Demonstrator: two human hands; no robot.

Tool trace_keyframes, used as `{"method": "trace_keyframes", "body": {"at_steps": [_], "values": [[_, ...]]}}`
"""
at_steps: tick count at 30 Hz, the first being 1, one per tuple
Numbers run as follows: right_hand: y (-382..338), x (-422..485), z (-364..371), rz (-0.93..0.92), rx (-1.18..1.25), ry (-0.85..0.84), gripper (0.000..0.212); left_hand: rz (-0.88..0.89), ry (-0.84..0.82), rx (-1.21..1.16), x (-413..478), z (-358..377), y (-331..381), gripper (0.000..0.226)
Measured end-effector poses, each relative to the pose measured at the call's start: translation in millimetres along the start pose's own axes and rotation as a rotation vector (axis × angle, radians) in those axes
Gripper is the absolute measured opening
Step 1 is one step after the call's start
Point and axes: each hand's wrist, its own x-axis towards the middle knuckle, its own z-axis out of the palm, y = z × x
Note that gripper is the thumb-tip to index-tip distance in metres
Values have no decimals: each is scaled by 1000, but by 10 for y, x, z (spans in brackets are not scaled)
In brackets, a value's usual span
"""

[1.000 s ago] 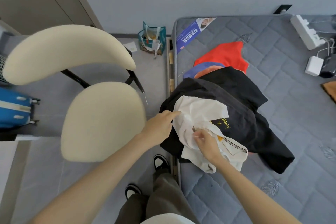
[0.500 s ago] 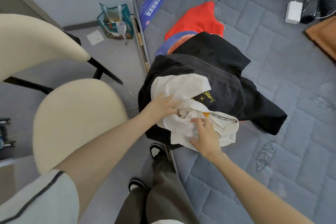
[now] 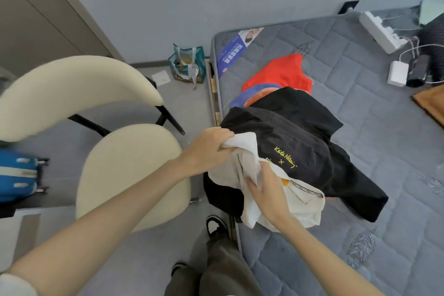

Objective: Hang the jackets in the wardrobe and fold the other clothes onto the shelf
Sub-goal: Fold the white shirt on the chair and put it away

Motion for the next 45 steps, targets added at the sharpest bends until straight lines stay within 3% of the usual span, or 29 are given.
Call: {"method": "trace_keyframes", "body": {"at_steps": [7, 9, 13, 16, 20, 26, 30, 33, 36, 39, 45], "values": [[-908, 163, -334, -332, -42, 59, 19, -211, 423, -262, -680, -996, 186, 10], [-1283, 192, -356, -449, -47, 56, 20, -230, 551, -298, -985, -1233, 207, 25], [-2220, 135, -306, -642, 57, -30, 18, -328, 773, -265, -1665, -1758, 202, 15], [-2937, 25, -187, -694, 142, -126, 19, -380, 886, -88, -2220, -2216, 117, 29], [-3718, -151, 25, -805, 114, -276, 14, -440, 931, 171, -3039, -2757, 31, 7], [-4431, -402, 417, -965, -167, -414, 17, -577, 840, 383, -4035, -3082, 65, 46], [-4586, -642, 672, -909, -291, -500, 30, -482, 860, 477, -4520, -3158, 147, 30], [-4794, -840, 767, -995, -276, -365, 36, -436, 881, 458, -4739, -3232, 154, 15], [-5002, -942, 789, -1127, -197, -201, 28, -405, 962, 282, -4899, -3260, 77, 18], [-5040, -1003, 872, -1157, -45, -192, 19, -442, 1018, 193, -5073, -3215, -40, 22], [-5092, -1017, 891, -1235, -60, -277, 25, -578, 1076, 99, -5219, -3025, -209, 14]]}}
